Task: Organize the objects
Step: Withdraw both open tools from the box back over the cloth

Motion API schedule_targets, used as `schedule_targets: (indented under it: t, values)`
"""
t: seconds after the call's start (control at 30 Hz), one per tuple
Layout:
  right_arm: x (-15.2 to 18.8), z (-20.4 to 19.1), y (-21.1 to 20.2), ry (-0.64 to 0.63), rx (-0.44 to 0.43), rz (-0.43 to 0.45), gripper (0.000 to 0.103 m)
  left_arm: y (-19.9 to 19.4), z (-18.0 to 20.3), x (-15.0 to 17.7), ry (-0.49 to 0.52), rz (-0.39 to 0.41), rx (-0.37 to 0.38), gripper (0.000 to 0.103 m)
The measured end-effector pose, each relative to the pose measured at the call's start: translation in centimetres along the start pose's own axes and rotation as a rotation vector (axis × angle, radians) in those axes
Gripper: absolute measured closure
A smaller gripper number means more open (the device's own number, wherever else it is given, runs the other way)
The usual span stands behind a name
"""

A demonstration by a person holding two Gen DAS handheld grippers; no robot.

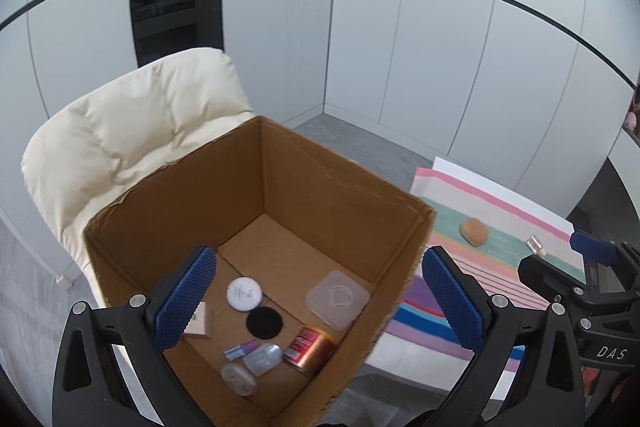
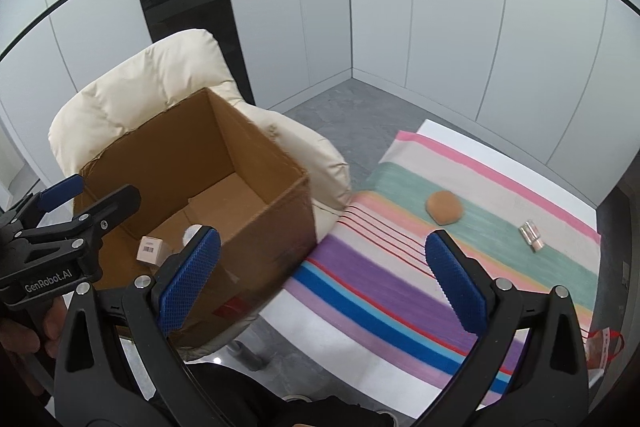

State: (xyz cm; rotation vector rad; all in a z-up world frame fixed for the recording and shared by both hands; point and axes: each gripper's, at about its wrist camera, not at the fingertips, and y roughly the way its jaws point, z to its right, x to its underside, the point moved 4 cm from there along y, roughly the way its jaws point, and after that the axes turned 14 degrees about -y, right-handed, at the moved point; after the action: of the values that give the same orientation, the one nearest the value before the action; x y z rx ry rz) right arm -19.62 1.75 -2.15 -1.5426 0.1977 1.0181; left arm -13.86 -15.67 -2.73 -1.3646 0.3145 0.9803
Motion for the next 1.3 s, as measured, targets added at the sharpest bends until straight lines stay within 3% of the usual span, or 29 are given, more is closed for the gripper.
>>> schedule_targets:
  t: [0.73,1.3]
  values:
    - [4.6,7.9,-2.7,0.107,0.112,-0.028,0.0,1.1,9.7,2.6,0.126,-0.055,0.107,0.0]
    - [10.0,16.4,-6.3,0.28,0.187,-0.037,0.0,1.9,17.9,5.5,0.232,-0.103,0.201,0.0]
